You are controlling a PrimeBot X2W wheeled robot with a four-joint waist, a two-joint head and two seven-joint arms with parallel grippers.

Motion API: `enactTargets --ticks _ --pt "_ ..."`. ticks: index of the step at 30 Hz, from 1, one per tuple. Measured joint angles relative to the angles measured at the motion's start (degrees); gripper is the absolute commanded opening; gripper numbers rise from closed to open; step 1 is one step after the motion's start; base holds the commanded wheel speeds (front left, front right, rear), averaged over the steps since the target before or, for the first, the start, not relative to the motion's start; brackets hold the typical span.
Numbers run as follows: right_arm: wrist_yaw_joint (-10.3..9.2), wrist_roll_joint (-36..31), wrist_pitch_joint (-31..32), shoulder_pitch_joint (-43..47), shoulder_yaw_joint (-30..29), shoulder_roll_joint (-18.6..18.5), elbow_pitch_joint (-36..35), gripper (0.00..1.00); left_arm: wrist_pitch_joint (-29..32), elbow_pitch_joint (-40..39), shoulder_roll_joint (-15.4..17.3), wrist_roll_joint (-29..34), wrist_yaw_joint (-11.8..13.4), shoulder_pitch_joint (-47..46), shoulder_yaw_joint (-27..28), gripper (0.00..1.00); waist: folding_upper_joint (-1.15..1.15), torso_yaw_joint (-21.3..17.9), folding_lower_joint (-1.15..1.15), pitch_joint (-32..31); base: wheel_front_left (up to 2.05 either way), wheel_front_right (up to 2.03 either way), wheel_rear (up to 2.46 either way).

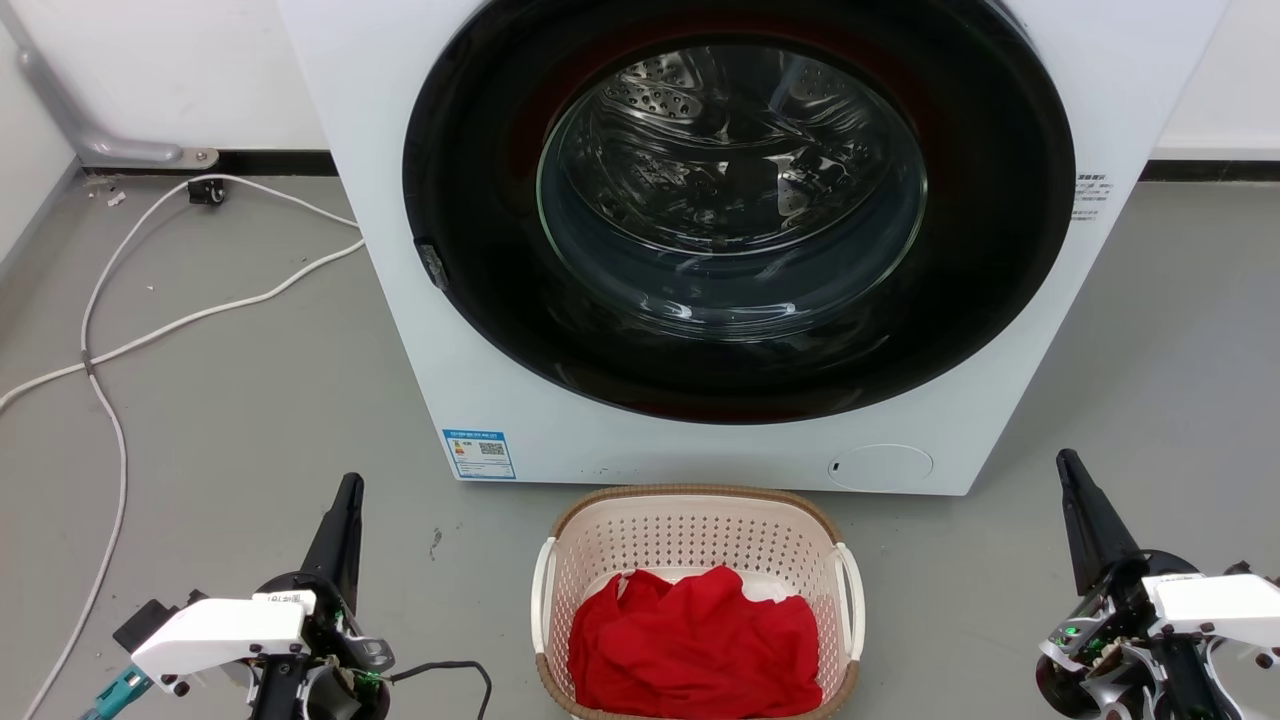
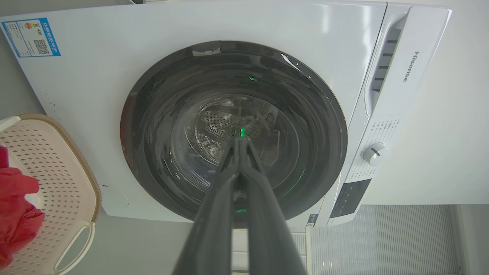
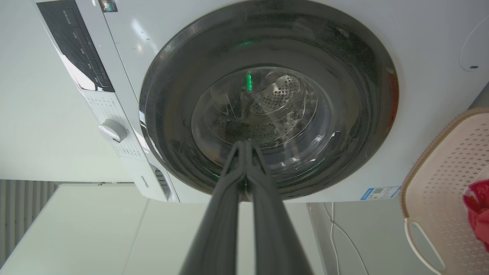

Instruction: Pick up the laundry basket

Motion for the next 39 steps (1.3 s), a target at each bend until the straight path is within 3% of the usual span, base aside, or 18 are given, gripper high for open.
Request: enactTargets --ticks 2,3,11,18,39 --pt "0.0 0.0 0.0 0.0 0.0 0.0 0.0 0.0 0.0 0.0 0.0 0.0 0.0 0.0 0.0 0.0 0.0 0.0 0.0 0.0 0.0 0.0 0.0" --pt "0.0 0.0 0.0 0.0 0.0 0.0 0.0 1.0 0.0 0.0 0.0 0.0 0.0 0.0 0.0 1.0 0.0 0.0 0.0 0.0 0.0 0.0 0.0" --pt "-0.01 -0.31 -0.82 2.48 0.12 0.27 2.23 1.0 -0.92 1.93 -0.22 0.44 0.02 2.46 -0.42 1.0 0.0 0.0 0.0 0.02 0.0 0.0 0.0" --pt "-0.01 -9.09 -3.37 2.5 -0.11 0.27 0.27 1.0 -3.37 -0.22 -0.22 7.92 0.23 2.46 -0.25 1.0 0.0 0.01 0.0 0.11 0.0 0.0 0.0" --pt "-0.01 -39.85 -8.27 4.87 3.92 0.27 -7.31 1.0 -8.31 -5.93 -0.21 31.45 4.68 3.77 -4.05 1.0 0.0 0.11 0.0 0.42 0.0 0.0 0.0"
